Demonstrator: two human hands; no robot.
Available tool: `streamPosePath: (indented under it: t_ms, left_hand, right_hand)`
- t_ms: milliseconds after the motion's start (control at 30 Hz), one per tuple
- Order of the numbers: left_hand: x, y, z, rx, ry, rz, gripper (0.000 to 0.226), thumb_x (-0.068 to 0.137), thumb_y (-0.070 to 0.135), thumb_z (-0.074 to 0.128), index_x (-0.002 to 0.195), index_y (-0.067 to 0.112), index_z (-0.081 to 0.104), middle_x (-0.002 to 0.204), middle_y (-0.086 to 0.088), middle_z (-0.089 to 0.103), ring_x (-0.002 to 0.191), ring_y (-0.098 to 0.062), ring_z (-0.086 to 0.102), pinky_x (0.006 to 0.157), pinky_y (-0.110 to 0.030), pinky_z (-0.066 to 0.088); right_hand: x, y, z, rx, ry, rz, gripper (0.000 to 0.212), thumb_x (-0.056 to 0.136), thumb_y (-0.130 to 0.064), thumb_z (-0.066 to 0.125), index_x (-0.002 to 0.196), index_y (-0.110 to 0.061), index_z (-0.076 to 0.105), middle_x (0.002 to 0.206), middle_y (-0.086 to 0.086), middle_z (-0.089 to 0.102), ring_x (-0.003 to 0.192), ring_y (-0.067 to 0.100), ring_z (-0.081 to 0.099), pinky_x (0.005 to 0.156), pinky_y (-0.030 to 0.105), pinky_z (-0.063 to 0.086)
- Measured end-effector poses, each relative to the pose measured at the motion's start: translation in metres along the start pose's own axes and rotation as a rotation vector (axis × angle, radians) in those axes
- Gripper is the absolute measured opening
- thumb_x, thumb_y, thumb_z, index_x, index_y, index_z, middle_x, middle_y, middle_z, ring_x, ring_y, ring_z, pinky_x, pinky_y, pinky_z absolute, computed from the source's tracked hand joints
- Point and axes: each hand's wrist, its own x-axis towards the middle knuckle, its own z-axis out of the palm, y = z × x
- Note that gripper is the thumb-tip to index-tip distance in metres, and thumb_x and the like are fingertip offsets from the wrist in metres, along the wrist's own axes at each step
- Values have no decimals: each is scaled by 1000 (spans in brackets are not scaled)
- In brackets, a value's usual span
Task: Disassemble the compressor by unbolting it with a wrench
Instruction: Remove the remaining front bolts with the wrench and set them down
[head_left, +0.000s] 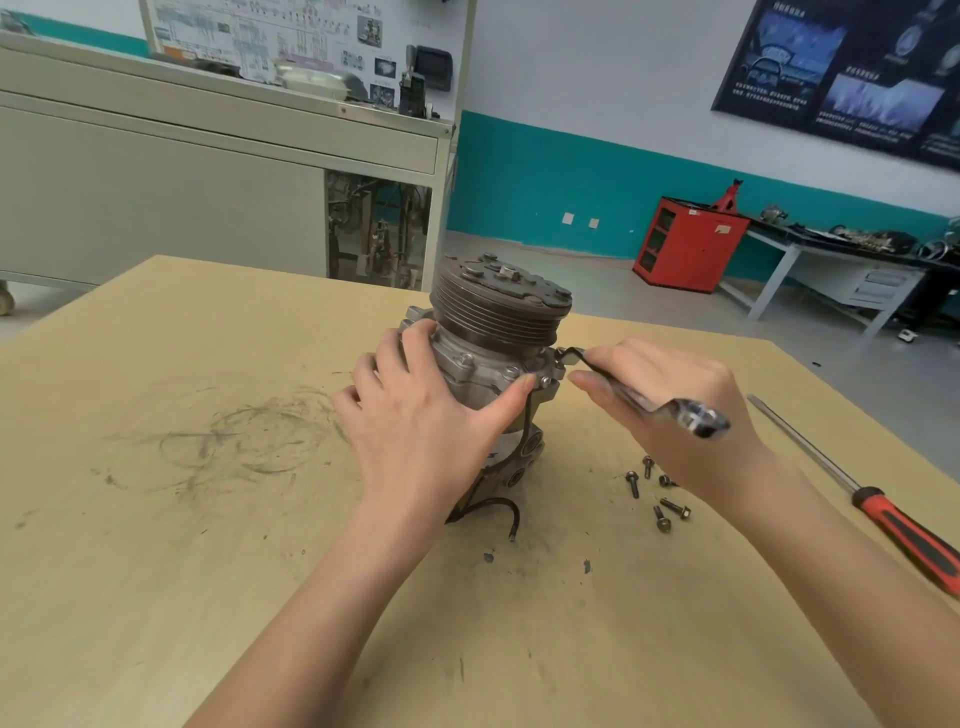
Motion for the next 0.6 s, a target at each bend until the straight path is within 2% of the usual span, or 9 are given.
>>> streamPosePath:
  t_ms: [200, 267, 333, 467, 533, 600]
  left_hand:
    - [0, 0, 0, 0, -1, 0, 100, 64, 88, 27, 134, 18, 43, 133, -4, 53, 122, -31, 47, 90, -44, 33]
    - [0, -1, 0, -11, -6, -1, 98, 66, 87, 32, 134, 18, 43, 134, -5, 53, 123, -31, 46, 91, -44, 33]
    - [0, -1, -1, -14, -16, 0, 97, 66, 86, 36, 135, 18, 42, 134, -5, 52, 123, -31, 45, 92, -44, 32]
    - [0, -1, -2, -17, -28, -2, 97, 65, 85, 37, 136, 18, 42, 136, -5, 51, 124, -31, 44, 93, -44, 32]
    - [0, -1, -2, -16, -36, -5, 98, 65, 87, 35, 136, 19, 41, 136, -4, 51, 125, -30, 44, 94, -44, 32]
    - [1, 0, -3, -6, -40, -8, 101, 63, 89, 28, 136, 19, 41, 136, -3, 51, 125, -29, 44, 94, -43, 31]
  right_hand:
    - [-1, 7, -1, 44, 24, -28, 39, 94, -26, 48, 82, 3, 71, 68, 11, 67, 54, 24, 62, 44, 28, 49]
    - [-3, 9, 0, 77, 33, 6, 36, 94, -25, 49, 84, 2, 70, 71, 9, 66, 55, 22, 61, 48, 31, 48]
    - [-9, 11, 2, 179, 58, 110, 33, 94, -23, 47, 85, 1, 69, 73, 5, 65, 59, 18, 62, 53, 27, 47]
    - [-29, 13, 20, 716, 162, 540, 21, 94, -16, 43, 88, -11, 63, 68, -2, 63, 59, 9, 61, 56, 20, 49]
    - [-33, 18, 30, 1000, 233, 715, 25, 90, -9, 39, 85, -10, 64, 63, 0, 63, 55, 14, 59, 53, 22, 47]
    - [-33, 34, 34, 1226, 230, 804, 33, 86, -7, 36, 80, -9, 68, 60, 3, 62, 53, 18, 57, 50, 22, 45]
